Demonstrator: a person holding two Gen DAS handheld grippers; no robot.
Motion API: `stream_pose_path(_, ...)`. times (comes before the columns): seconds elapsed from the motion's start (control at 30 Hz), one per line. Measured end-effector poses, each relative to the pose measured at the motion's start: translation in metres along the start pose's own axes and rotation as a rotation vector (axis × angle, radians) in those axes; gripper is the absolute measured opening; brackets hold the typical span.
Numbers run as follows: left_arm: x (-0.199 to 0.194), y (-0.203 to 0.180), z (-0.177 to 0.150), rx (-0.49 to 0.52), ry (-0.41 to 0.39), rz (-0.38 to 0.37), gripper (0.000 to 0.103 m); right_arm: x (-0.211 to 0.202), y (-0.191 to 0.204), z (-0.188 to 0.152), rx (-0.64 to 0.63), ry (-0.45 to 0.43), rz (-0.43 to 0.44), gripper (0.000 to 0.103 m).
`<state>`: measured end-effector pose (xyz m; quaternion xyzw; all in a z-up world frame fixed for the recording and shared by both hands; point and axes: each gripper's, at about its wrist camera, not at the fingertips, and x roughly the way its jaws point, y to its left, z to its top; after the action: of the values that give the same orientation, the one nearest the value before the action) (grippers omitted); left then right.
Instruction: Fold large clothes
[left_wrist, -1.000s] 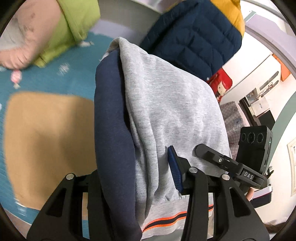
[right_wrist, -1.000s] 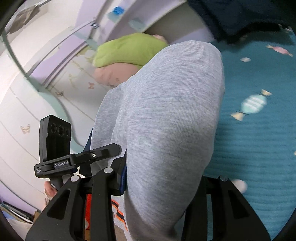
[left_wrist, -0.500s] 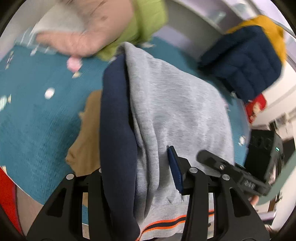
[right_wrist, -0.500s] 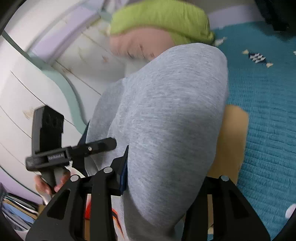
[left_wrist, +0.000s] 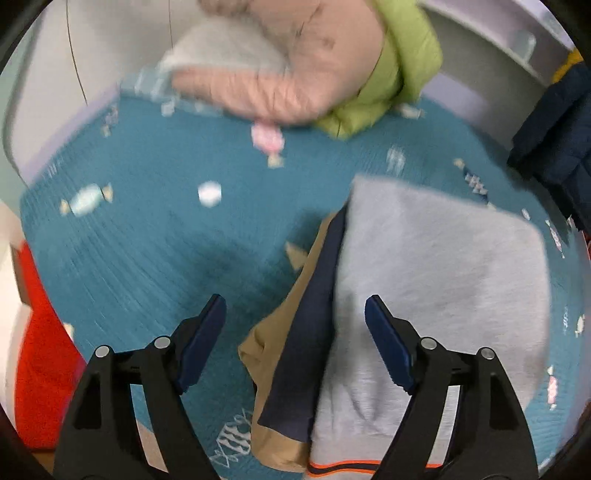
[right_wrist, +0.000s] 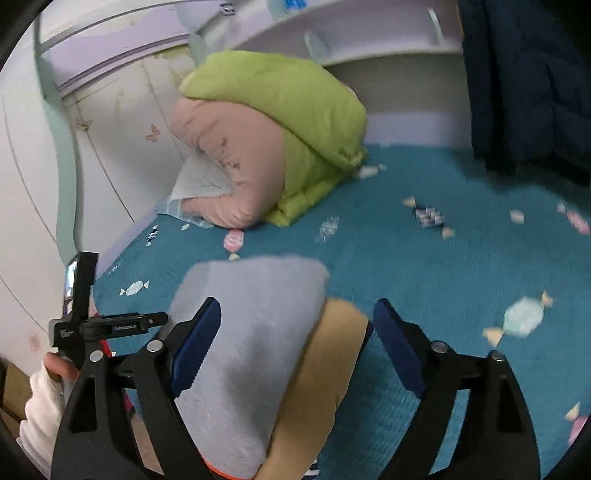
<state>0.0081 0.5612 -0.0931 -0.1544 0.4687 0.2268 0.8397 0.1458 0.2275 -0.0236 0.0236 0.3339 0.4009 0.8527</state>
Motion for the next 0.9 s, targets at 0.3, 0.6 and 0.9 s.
stream_pose_path(0.3, 0.037, -0.057, -0.022, -0.034, 0.055, -0.133, 0.009, 0.098, 0.031, -0.06, -0.073, 0.212, 0.026, 0.0)
stream_pose_path(0.6, 0.036, -0.051, -0.007, -0.048, -0.051, -0.194, 0.009, 0.08, 0.015, -0.033, 0.044, 0.195, 0.18, 0.003)
stream_pose_path(0.9, 0.11, -0.066, 0.05, -0.117, 0.03, -0.272, 0.003, 0.153, -0.015, -0.019, 0.054, 0.21, -0.017, 0.0)
